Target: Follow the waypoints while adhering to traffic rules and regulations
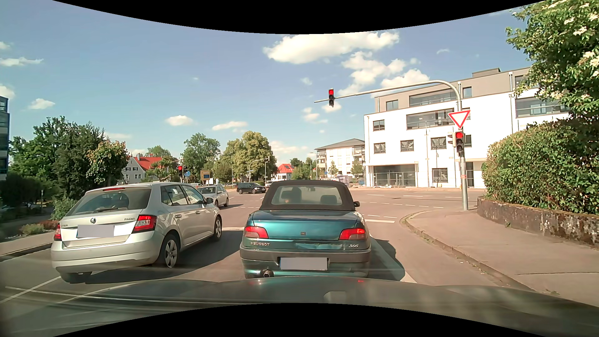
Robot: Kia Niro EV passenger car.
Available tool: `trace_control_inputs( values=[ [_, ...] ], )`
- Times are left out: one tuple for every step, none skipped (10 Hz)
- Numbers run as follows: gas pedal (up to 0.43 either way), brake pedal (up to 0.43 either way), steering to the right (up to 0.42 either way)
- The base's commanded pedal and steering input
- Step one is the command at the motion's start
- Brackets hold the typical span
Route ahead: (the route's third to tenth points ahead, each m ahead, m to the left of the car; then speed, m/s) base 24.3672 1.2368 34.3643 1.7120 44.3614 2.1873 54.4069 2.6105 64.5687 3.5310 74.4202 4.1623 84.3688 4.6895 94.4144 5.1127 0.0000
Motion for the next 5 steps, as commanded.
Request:
trace_control_inputs(
  values=[
    [0.0,0.659,0.004],
    [0.0,0.659,0.003],
    [0.0,0.659,0.003],
    [0.0,0.659,0.004],
    [0.0,0.659,0.003]
  ],
)
